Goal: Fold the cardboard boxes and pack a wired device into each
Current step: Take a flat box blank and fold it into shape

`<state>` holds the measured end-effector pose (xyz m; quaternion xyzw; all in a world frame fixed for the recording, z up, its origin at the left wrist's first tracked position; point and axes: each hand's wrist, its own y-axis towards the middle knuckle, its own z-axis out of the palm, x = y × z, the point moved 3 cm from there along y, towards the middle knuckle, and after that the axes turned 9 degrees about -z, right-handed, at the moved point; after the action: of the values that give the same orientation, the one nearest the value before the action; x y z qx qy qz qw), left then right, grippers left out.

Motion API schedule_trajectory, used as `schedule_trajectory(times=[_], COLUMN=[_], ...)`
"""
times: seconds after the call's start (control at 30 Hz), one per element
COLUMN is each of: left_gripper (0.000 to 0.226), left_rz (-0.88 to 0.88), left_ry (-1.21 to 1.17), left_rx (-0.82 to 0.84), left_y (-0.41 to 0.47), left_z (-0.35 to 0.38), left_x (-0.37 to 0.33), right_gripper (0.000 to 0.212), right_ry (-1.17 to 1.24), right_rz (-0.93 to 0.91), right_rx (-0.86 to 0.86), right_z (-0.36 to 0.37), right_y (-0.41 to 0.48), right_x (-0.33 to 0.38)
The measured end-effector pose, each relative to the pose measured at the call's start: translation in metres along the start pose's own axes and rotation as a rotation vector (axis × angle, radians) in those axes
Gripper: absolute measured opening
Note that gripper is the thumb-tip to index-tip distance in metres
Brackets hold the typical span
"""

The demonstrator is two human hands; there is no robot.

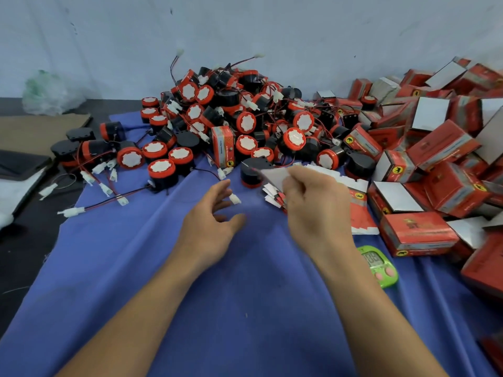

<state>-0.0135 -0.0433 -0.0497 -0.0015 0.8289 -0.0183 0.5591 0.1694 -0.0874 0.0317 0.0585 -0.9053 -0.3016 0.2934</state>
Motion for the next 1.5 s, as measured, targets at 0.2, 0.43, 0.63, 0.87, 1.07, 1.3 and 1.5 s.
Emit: schedule_trajectory(times=[0.2, 0.43, 0.63, 0.87, 1.07, 1.3, 1.5], left_gripper=[0.029, 0.023, 0.02, 0.033, 0.036, 0.027, 0.045], left_rz=[-0.086, -0.271, -0.127, -0.148, -0.169, -0.094, -0.035], left_ry=[-0.378, -0.63, -0.322, -0.616, -0.701, -0.637, -0.336], left_rx=[0.162, 0.12, -0.02, 0.49, 0.516, 0.434, -0.036], left_y=[0.0, 0.006, 0.002, -0.007, -0.01, -0.021, -0.016], left_z=[-0.002, -0.011, -0.002, 0.001, -0.002, 0.006, 0.0], left_x=[-0.012, -0.005, -0.005, -0.016, -0.018, -0.019, -0.014], right_gripper=[0.03, 0.01, 0.022, 0.051, 0.048, 0.04, 0.044], right_ry=[1.134, 0.914, 0.301, 0.126, 0.067, 0.222, 0.445], right_rz=[0.52, 0.697, 0.049, -0.173, -0.258, -0.28, -0.214], right_rx=[-0.075, -0.142, -0.208, 0.117, 0.154, 0.168, 0.191], right_z=[-0.004, 0.013, 0.001, 0.033, 0.03, 0.03, 0.021], right_y=[-0.001, -0.006, -0.011, -0.021, -0.019, -0.018, -0.018], right_x=[-0.003, -0.028, -0.003, 0.017, 0.02, 0.024, 0.024])
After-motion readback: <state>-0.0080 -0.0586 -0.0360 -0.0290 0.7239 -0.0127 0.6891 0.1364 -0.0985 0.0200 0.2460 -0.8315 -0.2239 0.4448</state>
